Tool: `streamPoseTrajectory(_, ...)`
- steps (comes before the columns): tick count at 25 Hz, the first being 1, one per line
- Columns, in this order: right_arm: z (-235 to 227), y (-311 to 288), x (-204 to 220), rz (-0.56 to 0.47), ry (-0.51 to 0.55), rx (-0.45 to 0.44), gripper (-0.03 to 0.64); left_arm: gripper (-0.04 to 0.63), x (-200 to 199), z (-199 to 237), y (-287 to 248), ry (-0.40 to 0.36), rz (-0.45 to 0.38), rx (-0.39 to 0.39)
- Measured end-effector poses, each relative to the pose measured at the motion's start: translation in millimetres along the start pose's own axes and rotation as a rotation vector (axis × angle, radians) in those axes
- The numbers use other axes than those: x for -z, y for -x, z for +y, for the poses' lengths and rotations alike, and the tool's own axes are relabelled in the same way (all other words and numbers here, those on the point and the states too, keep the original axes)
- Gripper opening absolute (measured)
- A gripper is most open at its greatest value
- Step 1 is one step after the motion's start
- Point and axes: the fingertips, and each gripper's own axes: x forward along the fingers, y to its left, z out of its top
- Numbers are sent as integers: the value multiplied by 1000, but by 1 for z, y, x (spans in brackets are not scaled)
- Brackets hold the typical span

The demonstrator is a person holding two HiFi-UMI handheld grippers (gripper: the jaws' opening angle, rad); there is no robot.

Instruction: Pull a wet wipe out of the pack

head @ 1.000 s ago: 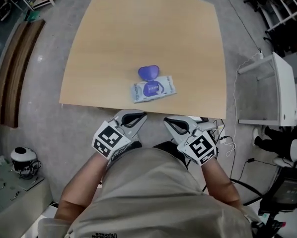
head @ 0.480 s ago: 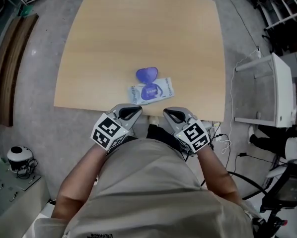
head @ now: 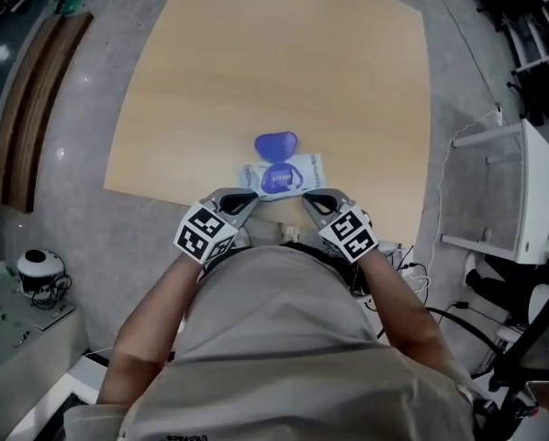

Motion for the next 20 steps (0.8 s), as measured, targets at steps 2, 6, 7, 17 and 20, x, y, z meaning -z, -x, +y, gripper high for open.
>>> streamPoseTrajectory(2,-6,-7,7,22,9,-7,3,5,11,6,-9,28,23,-10)
streamPoseTrajectory(6,-9,-17,15,42,27,-33,3,5,38,19,-27,50,88,-31)
streamPoseTrajectory(7,-8,-18,15,45,30,-43,3,5,43,22,-30,59,99,-35)
streamPoseTrajectory(17,-16,-26,15,80,60,-74,5,6,67,39,-54,102,146,-58)
streamPoseTrajectory(20,-18,-33,16,102,77,-80,18,5,70,42,-56,112,143,-62)
